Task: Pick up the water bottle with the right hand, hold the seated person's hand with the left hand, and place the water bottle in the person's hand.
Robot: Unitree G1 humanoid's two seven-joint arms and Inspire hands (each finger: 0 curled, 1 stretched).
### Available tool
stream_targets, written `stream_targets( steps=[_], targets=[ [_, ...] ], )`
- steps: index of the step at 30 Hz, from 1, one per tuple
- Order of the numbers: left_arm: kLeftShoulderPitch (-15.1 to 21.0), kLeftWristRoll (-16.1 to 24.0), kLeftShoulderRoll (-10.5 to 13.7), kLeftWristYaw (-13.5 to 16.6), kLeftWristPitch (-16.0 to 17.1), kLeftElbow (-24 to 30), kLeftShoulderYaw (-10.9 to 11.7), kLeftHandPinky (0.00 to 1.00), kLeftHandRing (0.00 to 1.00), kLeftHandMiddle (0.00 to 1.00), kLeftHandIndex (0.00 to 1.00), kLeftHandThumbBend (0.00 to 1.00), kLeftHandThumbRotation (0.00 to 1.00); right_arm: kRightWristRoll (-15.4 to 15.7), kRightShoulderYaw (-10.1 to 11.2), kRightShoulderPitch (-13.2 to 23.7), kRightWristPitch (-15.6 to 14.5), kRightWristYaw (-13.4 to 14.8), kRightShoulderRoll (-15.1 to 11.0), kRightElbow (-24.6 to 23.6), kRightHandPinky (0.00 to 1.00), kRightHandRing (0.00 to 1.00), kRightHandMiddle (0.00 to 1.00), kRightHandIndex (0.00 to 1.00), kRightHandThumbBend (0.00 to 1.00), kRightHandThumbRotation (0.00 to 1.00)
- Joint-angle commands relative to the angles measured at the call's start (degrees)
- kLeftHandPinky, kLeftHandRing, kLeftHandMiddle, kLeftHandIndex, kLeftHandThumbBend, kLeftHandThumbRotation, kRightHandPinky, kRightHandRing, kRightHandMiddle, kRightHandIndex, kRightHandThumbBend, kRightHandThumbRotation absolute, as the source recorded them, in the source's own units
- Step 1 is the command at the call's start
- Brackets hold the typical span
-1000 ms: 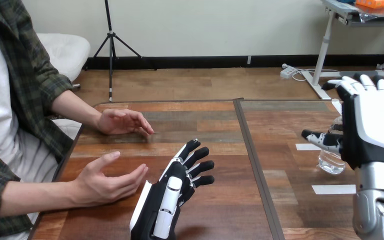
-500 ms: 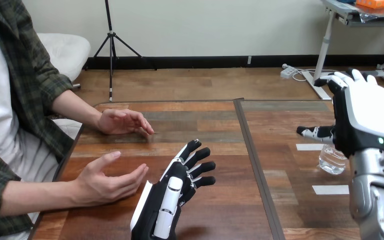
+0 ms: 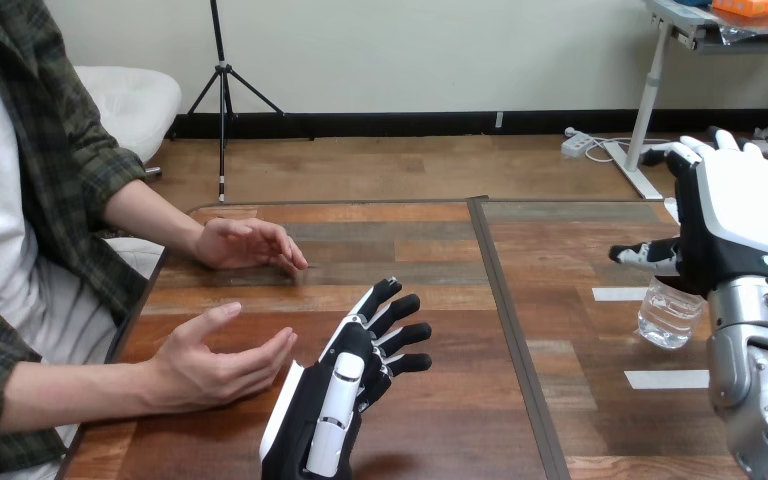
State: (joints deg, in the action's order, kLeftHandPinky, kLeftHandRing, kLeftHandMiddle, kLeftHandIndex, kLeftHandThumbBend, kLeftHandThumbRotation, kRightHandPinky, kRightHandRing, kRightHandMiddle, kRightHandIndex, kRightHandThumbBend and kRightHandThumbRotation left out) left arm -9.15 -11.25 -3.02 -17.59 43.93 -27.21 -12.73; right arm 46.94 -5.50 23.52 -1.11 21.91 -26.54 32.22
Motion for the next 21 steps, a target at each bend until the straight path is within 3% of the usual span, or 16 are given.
stream_targets(
  steps=[1,21],
  targets=[
    [1.76,-0.54,-2.92,-0.21,0.38,2.63,0.23,0.72,0.81,0.87,0.91,0.47,1.0,-0.77,-1.17,5.78,-0.05,0.09,-1.91,3.13,1.0,0.98,0.87,0.76,0.81,0.04],
    [1.7,-0.72,-2.73,-0.42,0.6,2.62,0.38,0.73,0.81,0.87,0.91,0.46,1.0,-1.9,-3.62,10.34,0.06,0.97,-3.44,12.4,1.0,1.0,0.87,0.77,0.8,0.1]
  ],
)
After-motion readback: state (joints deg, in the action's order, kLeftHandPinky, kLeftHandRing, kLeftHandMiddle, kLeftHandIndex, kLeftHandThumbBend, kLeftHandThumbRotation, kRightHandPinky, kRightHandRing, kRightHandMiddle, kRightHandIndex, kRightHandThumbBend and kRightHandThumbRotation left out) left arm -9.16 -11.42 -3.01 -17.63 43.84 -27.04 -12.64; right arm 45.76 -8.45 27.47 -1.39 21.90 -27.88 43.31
